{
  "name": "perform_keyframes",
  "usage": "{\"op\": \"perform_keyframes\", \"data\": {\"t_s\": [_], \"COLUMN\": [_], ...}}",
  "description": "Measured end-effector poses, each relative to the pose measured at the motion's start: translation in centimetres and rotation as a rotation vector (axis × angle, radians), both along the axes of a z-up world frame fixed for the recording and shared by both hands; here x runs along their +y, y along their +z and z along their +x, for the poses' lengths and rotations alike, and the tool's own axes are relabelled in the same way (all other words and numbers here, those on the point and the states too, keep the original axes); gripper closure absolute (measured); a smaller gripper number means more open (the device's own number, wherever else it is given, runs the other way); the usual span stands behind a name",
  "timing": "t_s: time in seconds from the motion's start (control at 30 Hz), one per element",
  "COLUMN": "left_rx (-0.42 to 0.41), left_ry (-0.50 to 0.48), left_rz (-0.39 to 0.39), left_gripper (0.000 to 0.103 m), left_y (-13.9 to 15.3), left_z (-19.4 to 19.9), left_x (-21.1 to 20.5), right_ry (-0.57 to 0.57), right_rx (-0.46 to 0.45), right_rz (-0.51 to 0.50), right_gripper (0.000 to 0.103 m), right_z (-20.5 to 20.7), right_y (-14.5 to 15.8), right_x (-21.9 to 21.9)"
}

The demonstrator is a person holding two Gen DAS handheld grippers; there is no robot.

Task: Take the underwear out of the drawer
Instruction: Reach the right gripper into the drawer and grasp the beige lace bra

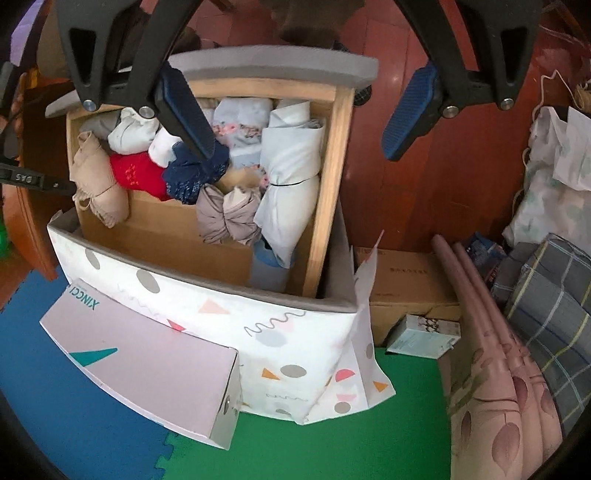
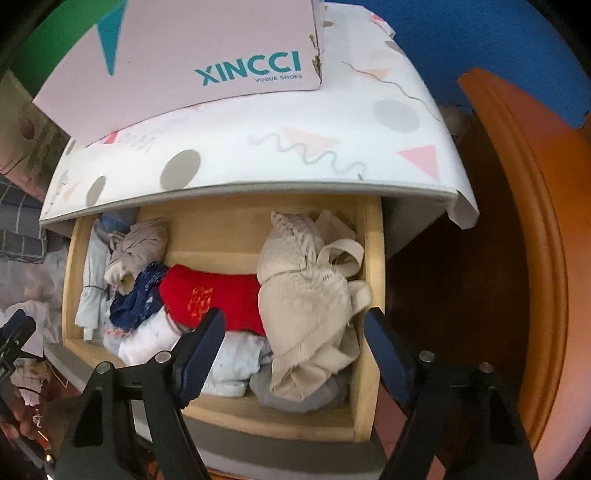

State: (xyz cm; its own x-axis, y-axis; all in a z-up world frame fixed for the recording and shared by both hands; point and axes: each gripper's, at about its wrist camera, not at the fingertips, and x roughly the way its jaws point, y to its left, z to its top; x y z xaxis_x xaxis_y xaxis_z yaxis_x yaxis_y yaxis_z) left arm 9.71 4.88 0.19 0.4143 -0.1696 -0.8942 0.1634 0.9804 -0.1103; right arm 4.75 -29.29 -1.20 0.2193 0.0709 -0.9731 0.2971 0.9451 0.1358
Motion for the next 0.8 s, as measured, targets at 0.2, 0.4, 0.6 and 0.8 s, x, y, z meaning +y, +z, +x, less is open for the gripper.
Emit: {"op": "perform_keyframes", "data": {"t_s": [0.2, 0.4, 0.6, 0.8], "left_rx": [0.039, 0.067, 0.094, 0.114], "left_ry": [-0.002, -0.001, -0.011, -0.03], "left_rz": [-0.02, -0.012, 0.006, 0.01], "left_gripper": [0.009, 0.009, 0.009, 0.009], "left_y": [-1.1, -2.1, -3.1, -4.1], "left_z": [0.7, 1.6, 2.5, 3.3], "left_x": [-0.4, -0.4, -0.5, -1.0], "right_ry": [0.038, 0.089, 0.117, 0.125], "right_rx": [0.017, 0.083, 0.132, 0.162], "right_rz": [-0.042, -0.08, -0.096, -0.07], "right_gripper": [0.031, 0.031, 0.034, 0.034], "right_z": [2.1, 3.6, 4.5, 5.1], "right_y": [-1.1, -3.8, -6.4, -8.7], "right_x": [0.2, 1.1, 1.6, 1.6]}}
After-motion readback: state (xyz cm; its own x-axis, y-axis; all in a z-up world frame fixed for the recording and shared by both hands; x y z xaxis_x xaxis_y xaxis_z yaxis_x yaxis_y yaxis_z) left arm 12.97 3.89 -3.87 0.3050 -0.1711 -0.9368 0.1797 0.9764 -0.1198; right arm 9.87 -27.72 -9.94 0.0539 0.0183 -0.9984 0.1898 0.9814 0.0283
